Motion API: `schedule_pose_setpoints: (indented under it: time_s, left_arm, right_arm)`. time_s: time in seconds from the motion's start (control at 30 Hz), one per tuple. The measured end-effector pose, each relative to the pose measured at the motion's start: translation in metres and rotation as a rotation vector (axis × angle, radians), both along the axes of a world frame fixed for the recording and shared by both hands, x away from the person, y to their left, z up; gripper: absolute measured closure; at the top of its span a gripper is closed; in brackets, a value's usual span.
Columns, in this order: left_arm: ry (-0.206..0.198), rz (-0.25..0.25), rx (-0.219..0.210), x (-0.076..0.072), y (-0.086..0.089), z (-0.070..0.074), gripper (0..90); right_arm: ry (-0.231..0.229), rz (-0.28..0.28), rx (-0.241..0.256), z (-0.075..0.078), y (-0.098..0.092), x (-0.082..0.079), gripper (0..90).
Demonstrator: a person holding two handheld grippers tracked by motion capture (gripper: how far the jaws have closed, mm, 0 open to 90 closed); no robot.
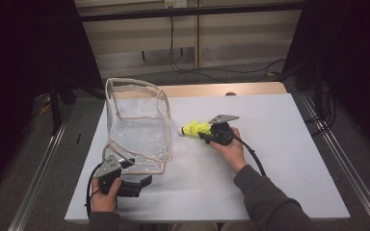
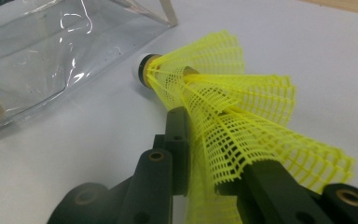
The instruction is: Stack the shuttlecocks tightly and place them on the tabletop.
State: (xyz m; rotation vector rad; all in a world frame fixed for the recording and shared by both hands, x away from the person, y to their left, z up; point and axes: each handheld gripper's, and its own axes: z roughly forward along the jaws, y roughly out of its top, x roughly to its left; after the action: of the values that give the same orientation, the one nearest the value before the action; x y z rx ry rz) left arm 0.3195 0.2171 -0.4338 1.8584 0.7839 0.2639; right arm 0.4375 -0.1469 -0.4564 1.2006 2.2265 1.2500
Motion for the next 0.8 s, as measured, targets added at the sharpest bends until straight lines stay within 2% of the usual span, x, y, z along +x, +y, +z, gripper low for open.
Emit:
schedule_pose_setpoints:
  time_s: [0.5, 0.57, 0.8]
  left_arm:
    - [-0.007, -0.002, -0.002, 0.0, -0.002, 0.001, 2.7]
    - [-0.005, -0.003, 0.003, 0.0, -0.002, 0.001, 2.7]
    - [-0.005, -0.004, 0.005, 0.0, -0.002, 0.001, 2.7]
  right_arm:
    - [-0.005, 0.033, -0.014, 0.013, -0.026, -0.025, 79.5]
    - [-0.008, 0.039, -0.032, 0.014, -0.027, -0.028, 79.4]
    - [0.01, 0.069, 0.005, 0.008, -0.019, -0.03, 75.2]
